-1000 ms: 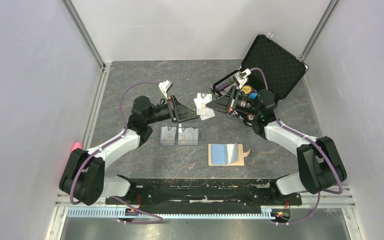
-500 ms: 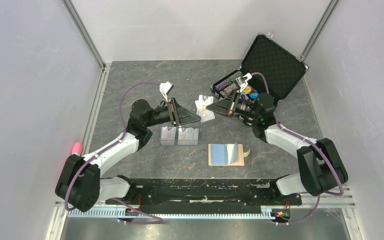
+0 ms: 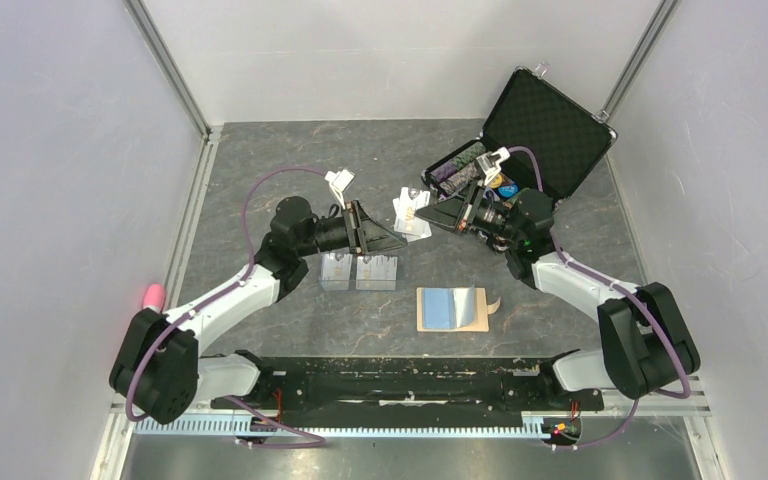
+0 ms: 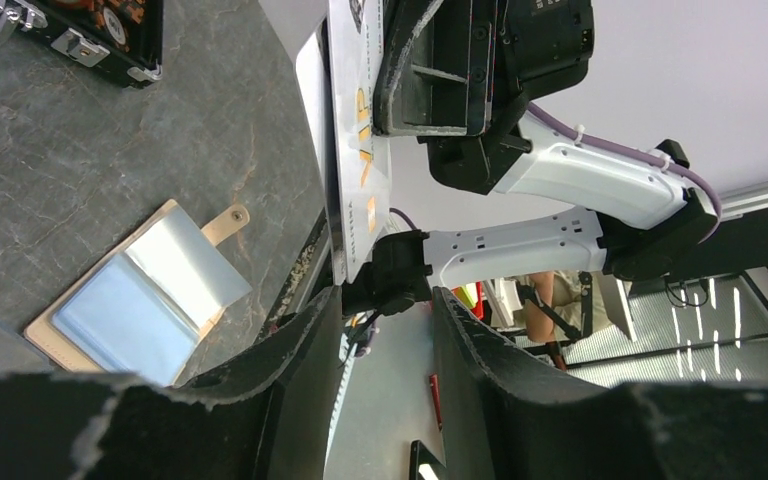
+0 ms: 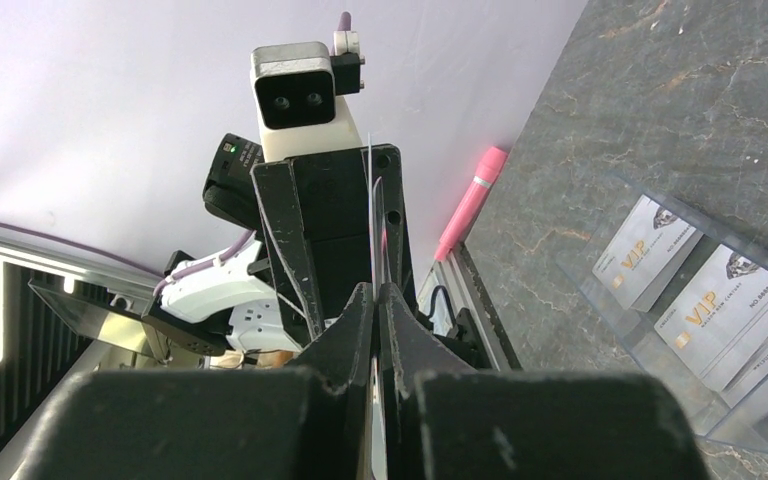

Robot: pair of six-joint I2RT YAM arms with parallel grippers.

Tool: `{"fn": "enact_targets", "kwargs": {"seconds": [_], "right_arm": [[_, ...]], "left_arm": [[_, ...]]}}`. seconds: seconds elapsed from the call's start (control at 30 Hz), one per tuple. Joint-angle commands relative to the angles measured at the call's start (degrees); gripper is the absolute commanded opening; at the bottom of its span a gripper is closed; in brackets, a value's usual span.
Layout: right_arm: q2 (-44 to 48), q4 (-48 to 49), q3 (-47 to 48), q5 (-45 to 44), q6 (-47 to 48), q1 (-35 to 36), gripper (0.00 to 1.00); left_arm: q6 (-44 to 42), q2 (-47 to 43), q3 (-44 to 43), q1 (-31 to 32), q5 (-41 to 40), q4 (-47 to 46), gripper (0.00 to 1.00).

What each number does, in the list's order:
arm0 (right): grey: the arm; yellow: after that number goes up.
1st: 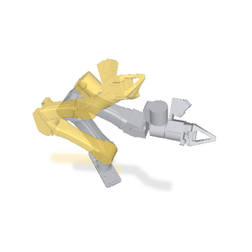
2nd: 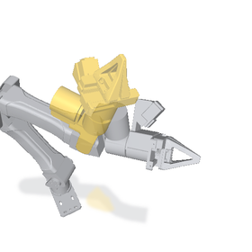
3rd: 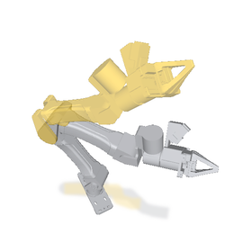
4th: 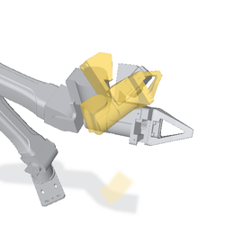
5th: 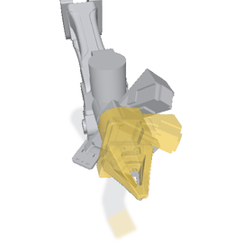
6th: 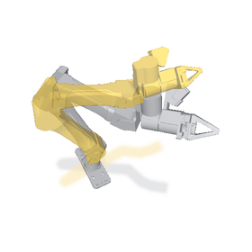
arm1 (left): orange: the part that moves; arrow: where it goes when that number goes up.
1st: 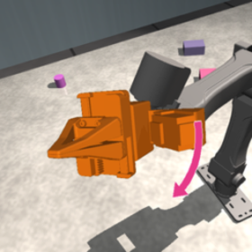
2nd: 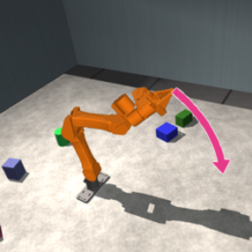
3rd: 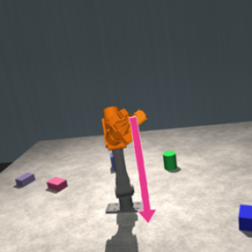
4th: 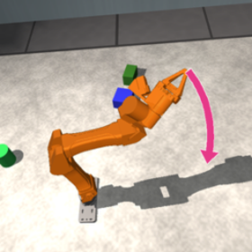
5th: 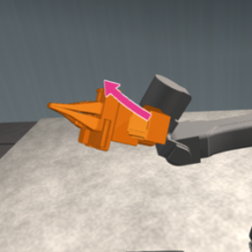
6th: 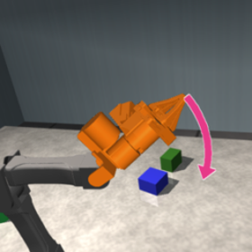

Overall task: Put the credit cards into the card holder
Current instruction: Place the credit card in the storage box.

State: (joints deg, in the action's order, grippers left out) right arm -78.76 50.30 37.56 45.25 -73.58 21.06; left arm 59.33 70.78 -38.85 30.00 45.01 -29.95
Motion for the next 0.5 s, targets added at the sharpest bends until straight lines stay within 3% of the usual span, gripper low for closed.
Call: {"fn": "enact_targets", "kwargs": {"seconds": [0.0, 0.47], "right_arm": [[2.05, 4.19, -0.16, -0.70, -0.87, 0.21, 0.00], [2.45, 4.98, -1.25, -0.58, -1.28, 0.21, 0.00]], "left_arm": [[-3.25, -0.05, -1.40, 0.33, -2.06, 0.42, 0.46], [-3.34, 2.50, -0.19, 0.68, -4.02, 0.28, 0.44]]}}
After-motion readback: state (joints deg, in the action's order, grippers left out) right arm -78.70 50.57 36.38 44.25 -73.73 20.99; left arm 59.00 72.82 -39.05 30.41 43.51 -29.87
